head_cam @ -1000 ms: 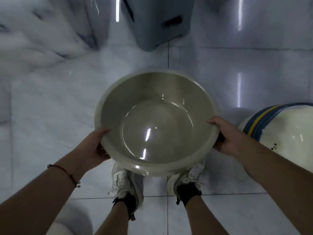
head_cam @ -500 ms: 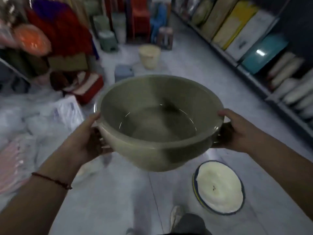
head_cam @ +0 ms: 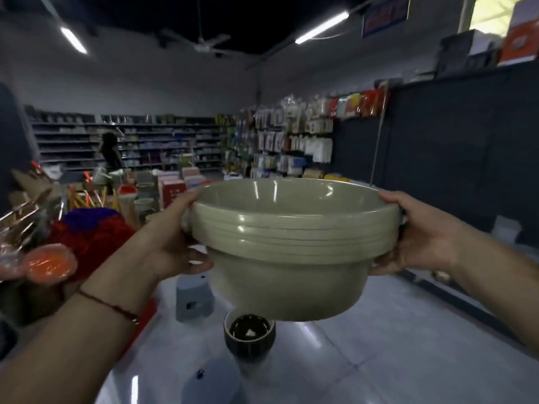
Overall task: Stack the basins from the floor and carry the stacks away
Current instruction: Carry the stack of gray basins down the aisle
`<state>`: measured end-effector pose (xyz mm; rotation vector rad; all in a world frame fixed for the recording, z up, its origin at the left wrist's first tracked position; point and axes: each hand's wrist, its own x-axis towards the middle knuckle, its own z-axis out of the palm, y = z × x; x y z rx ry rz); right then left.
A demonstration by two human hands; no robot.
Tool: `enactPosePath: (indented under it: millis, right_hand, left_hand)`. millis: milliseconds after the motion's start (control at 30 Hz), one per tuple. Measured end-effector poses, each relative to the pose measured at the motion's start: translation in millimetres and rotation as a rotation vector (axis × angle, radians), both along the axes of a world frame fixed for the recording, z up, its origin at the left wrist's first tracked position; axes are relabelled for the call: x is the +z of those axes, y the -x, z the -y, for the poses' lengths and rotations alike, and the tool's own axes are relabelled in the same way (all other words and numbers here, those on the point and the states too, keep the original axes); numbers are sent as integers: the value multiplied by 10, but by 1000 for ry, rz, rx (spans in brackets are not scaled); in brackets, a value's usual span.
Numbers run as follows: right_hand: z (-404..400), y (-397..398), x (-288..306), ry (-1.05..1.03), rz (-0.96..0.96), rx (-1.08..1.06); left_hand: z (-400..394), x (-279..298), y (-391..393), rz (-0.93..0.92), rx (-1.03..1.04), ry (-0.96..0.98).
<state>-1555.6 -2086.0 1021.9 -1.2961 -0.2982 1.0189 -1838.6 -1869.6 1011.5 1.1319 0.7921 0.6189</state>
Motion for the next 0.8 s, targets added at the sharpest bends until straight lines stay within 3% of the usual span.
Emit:
enactPosePath:
  millis: [233,467,800]
  right_hand:
    - [552,-97,-99,-30,-72,-75]
    - [844,-228,-95,-85,-82,-161]
    - [1214,-744,-425,-67,-57,-187]
  left_hand:
    - [240,52,-192,-68,-138,59]
    - [601,218,-649,-159,-103,47]
    - [1014,-661,-964,-10,-25,105]
